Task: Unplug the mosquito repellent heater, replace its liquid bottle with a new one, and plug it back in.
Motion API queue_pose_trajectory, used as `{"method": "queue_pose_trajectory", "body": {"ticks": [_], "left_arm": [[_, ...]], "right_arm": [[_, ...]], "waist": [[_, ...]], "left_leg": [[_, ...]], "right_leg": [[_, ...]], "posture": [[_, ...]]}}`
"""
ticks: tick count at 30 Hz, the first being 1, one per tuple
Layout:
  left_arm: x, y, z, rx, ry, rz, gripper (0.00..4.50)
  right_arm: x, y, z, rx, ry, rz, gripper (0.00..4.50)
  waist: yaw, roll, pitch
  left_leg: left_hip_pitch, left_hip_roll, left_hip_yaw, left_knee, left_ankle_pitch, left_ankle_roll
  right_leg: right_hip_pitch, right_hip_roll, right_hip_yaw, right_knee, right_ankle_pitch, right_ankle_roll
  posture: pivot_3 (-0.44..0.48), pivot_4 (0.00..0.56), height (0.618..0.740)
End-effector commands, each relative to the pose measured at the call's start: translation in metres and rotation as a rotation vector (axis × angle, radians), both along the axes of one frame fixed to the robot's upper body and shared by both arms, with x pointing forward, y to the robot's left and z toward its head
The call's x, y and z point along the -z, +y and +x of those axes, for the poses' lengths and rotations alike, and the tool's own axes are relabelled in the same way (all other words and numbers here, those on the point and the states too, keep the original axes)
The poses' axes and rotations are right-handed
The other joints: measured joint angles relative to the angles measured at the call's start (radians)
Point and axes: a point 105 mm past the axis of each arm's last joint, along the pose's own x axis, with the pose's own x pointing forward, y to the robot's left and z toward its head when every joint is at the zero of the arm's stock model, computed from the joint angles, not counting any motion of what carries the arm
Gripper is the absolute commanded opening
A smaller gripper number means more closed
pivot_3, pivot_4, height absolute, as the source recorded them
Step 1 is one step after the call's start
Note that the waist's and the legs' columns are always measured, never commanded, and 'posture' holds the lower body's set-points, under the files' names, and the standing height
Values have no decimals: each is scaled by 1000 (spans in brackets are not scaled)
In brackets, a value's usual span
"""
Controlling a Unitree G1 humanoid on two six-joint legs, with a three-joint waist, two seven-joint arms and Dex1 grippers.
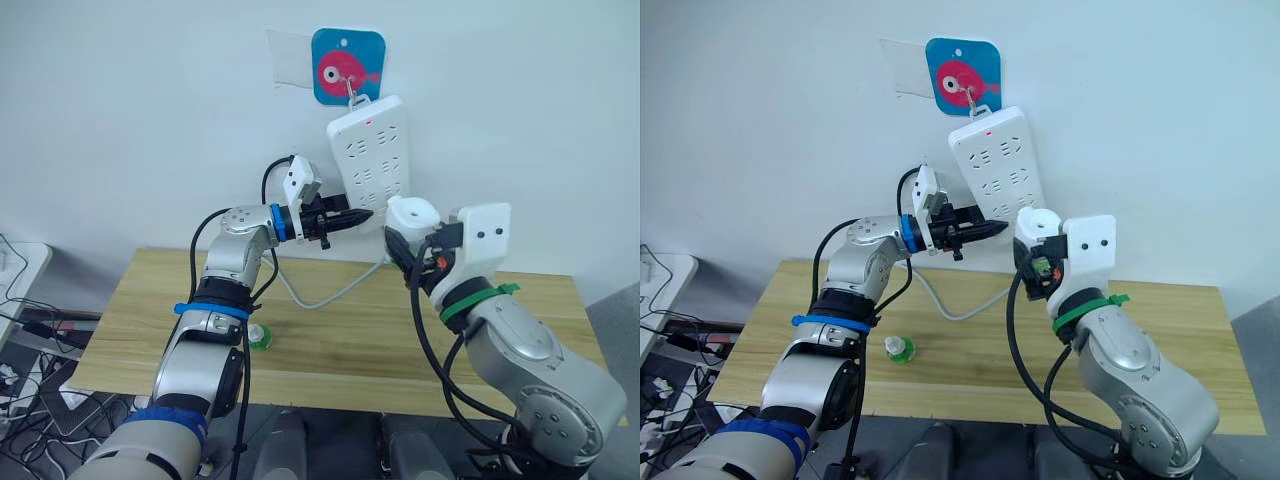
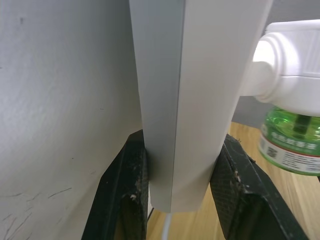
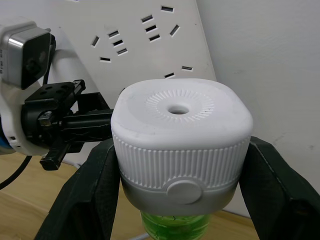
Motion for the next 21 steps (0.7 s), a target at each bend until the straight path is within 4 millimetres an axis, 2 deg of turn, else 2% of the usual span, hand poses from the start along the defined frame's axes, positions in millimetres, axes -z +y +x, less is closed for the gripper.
{"method": "queue_pose_trajectory", "body": {"ticks": [1,10,12,19,21], "left_arm": [[-5,-3,4,-21,-20,6,1286],[-4,3,4,-19,-21,18,1286],[-2,7,2,-10,-9,13,2008],[5,34,-6,-34,-3,49,3892],[10,43,-16,-45,11,54,4468]], "right_arm": [[-12,-1,-9,-8,-62,29,2920],[-19,-19,-17,7,-75,50,2920],[-19,-26,-19,22,-70,56,2920],[-18,-38,-23,70,-54,79,2920],[-18,-41,-24,91,-47,123,2920]], "waist": [[-1,0,0],[-3,0,3],[-7,0,3],[-46,1,18],[-52,0,21]], "left_leg": [[0,0,0,0,0,0],[1,-1,0,0,1,-1],[1,-1,0,0,1,-1],[1,0,0,-1,1,-1],[1,0,0,-1,1,-1]], "right_leg": [[0,0,0,1,0,0],[0,0,1,2,0,0],[0,0,1,2,0,0],[0,0,1,3,0,0],[0,0,1,3,0,0]], "posture": [[68,242,740],[63,245,740],[55,247,740],[60,250,740],[67,258,740]]}}
